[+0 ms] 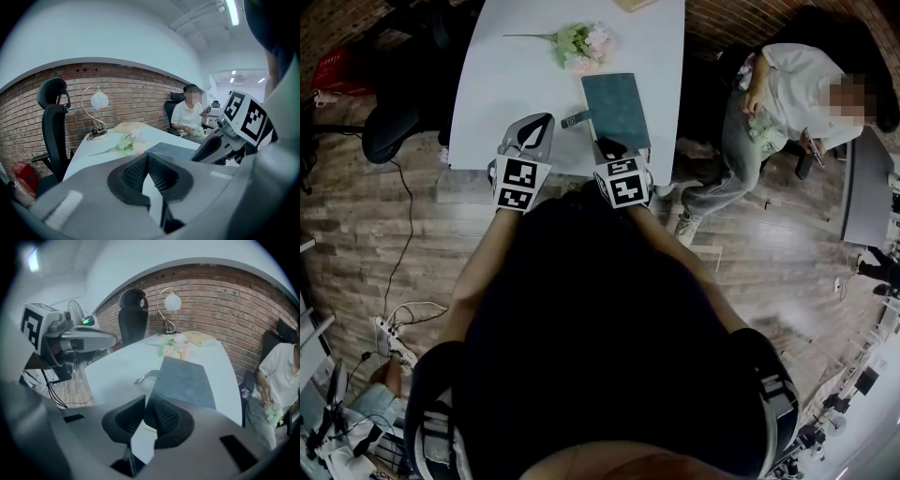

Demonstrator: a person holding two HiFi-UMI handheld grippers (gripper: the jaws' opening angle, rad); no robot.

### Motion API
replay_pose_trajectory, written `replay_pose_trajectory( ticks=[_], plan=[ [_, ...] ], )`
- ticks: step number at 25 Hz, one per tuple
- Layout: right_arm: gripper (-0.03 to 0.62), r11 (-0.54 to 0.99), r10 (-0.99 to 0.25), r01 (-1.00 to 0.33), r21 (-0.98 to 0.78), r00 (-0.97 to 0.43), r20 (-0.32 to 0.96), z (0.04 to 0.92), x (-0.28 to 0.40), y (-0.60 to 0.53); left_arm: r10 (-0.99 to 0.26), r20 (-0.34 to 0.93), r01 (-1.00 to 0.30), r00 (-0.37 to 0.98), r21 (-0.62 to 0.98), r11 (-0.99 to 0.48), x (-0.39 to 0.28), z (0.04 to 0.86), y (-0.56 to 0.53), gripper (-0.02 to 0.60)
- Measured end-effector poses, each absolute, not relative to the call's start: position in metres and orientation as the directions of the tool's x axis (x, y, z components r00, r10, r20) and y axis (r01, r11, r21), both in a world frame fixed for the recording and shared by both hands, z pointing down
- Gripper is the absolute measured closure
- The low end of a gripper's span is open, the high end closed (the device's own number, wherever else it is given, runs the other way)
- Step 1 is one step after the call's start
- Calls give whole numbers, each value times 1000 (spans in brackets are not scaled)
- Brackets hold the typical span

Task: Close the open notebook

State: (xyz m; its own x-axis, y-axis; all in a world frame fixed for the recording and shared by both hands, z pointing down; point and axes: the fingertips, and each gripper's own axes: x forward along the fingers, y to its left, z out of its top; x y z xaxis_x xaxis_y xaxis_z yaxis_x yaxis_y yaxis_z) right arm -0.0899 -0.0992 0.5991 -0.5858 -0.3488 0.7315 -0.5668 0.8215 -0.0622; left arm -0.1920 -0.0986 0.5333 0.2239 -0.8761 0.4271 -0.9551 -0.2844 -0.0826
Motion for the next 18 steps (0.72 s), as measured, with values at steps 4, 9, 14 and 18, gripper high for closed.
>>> replay_pose_trajectory(
  ticks=[4, 9, 14, 18],
  plan=[
    [551, 821, -343, -568, -63, -578, 740, 605, -91, -99, -876, 430, -956, 221, -81, -281, -194, 535, -97, 574],
    [548, 820, -334, -568, -72, -576, 746, 612, -92, -99, -876, 431, -957, 217, -82, -277, -196, 535, -96, 575],
    [585, 804, -318, -585, -103, -570, 758, 618, -93, -98, -876, 431, -958, 216, -82, -276, -200, 537, -96, 575],
    [585, 807, -310, -583, -99, -559, 769, 621, -95, -96, -875, 433, -957, 218, -81, -278, -203, 537, -97, 575]
  ],
)
